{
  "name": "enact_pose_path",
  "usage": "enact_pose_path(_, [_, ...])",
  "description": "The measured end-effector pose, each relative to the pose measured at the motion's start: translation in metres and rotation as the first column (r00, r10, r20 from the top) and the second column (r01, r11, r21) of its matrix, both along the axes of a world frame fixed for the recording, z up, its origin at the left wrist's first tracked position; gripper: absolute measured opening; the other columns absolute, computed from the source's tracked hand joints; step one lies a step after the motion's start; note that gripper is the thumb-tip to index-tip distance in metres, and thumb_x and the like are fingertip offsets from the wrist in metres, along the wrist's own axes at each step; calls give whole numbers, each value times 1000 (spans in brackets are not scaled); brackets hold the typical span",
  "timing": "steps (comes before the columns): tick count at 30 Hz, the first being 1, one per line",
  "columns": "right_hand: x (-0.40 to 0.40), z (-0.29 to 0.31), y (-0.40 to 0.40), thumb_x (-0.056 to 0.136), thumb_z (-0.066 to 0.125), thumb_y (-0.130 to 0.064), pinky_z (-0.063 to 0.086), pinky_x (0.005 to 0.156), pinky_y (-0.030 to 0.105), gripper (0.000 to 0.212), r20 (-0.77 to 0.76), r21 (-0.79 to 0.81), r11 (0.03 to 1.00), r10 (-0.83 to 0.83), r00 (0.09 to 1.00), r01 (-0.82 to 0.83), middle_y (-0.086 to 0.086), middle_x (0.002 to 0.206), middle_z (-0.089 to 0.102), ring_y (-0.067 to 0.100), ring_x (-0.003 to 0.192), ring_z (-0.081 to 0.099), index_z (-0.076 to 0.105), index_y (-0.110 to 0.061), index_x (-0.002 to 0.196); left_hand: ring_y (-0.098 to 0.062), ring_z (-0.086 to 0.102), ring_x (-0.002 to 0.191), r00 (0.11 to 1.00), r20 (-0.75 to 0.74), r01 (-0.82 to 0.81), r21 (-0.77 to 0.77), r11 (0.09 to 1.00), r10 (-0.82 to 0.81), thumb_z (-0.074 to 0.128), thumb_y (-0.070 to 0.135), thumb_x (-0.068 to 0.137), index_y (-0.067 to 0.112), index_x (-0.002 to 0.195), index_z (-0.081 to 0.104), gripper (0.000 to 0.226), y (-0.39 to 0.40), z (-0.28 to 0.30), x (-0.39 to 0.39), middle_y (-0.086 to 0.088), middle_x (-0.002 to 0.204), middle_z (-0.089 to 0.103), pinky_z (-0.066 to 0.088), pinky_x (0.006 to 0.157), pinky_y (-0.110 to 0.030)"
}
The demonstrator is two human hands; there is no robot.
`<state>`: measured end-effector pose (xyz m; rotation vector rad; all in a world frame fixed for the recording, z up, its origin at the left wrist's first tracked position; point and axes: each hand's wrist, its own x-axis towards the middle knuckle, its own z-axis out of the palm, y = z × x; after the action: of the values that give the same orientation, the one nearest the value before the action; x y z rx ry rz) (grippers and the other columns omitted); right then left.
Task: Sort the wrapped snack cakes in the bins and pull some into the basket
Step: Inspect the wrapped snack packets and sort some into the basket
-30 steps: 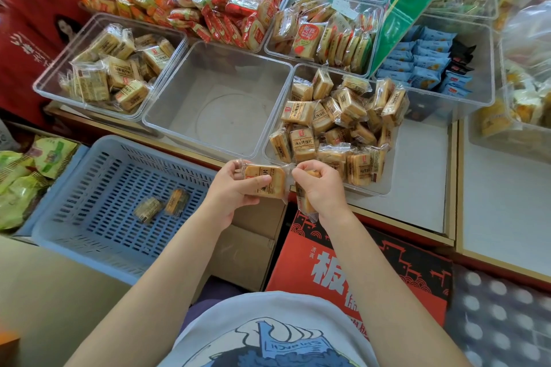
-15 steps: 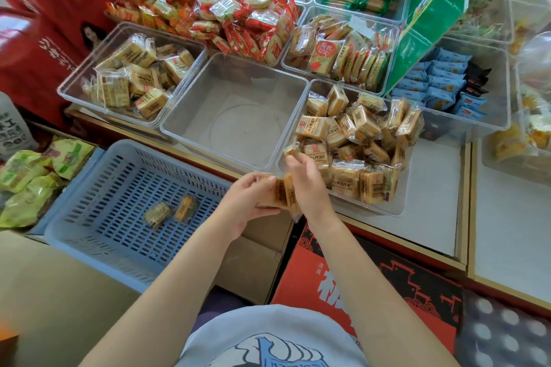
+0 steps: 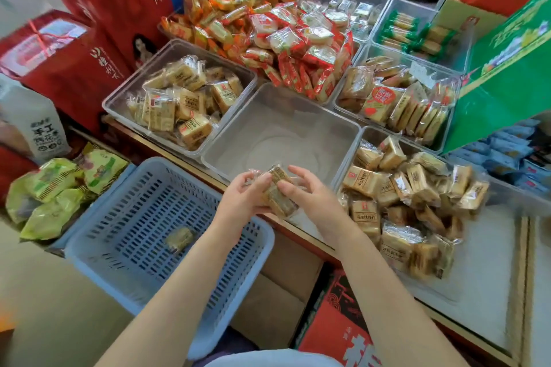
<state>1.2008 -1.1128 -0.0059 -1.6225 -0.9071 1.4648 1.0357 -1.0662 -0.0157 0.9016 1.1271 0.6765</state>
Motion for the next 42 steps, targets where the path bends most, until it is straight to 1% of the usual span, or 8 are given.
enact_pose_path(3, [-5, -11, 33, 93, 74, -27, 60, 93, 41, 35, -101, -46, 999, -26, 995, 22, 7, 122, 70, 23, 109, 70, 62, -21, 126, -21, 70, 104, 946, -322, 129, 293, 947, -30, 52, 62, 99, 18, 116, 68, 49, 29, -22, -5, -2, 108, 75, 56, 91, -38])
enact_pose_path(6, [-10, -31, 67, 91, 76, -27, 59, 93, 40, 35, -1, -94, 975, -203, 979, 202, 6, 119, 68, 22, 106, 68, 60, -19, 121, -21, 25, 154, 585, -810, 471, 387, 793, 48, 15, 75, 96, 18, 155, 41, 86, 52, -63, -23, -2, 161, 40, 1, 128, -42])
enact_pose_path(10, [-15, -69, 98, 90, 77, -24, 56, 96, 40, 39, 61, -155, 924, -344, 937, 350, 2, 118, 64, 20, 109, 64, 54, -21, 122, -10, -10, 156, 441, -896, 589, 328, 738, 46, -7, 78, 92, 24, 162, 22, 93, 54, -99, -42, 1, 171, 14, -30, 117, -30])
enact_pose_path(15, [-24, -113, 109, 88, 77, -18, 51, 104, 43, 43, 155, -241, 908, -312, 937, 342, 8, 126, 63, 24, 115, 62, 53, -22, 125, -13, -1, 155, 452, -891, 595, 342, 728, 49, 19, 61, 103, 19, 159, 30, 70, 56, -109, -41, -5, 167, 26, -23, 121, -32])
enact_pose_path(23, [7, -67, 78, 94, 70, -15, 55, 94, 33, 21, 149, -40, 954, -289, 946, 298, 3, 110, 66, 16, 105, 64, 63, -19, 113, -14, -10, 157, 337, -941, 669, 249, 700, 12, 4, 67, 97, 21, 164, 16, 82, 48, -91, -24, 4, 172, 8, -28, 119, -40])
enact_pose_path(28, [78, -22, 23, 94, 67, -10, 54, 78, 19, 11, 272, 186, 856, -516, 812, 482, -3, 96, 69, 6, 89, 65, 67, -20, 100, -14, 5, 158, 478, -850, 787, 302, 537, -222, 11, 74, 89, 21, 164, 13, 92, 10, -74, 66, 3, 172, 8, -6, 125, -34])
enact_pose_path(33, [139, -38, -31, 92, 68, -20, 54, 93, 34, 20, 419, 60, 855, -491, 764, 516, 4, 124, 63, 18, 114, 60, 61, -33, 106, -20, 30, 152, 329, -888, 899, 192, 393, -320, 37, 80, 90, 27, 164, -3, 100, -11, -75, 114, 3, 172, 4, 30, 119, -39])
enact_pose_path(42, [137, -61, -16, 96, 66, -33, 48, 107, 45, 54, 432, -24, 901, -382, 817, 434, 3, 141, 53, 21, 128, 53, 47, -21, 146, -19, 59, 126, 288, -894, 888, 115, 444, -343, 50, 75, 90, 52, 156, 25, 74, -10, -75, 121, 8, 170, 15, 52, 87, -37])
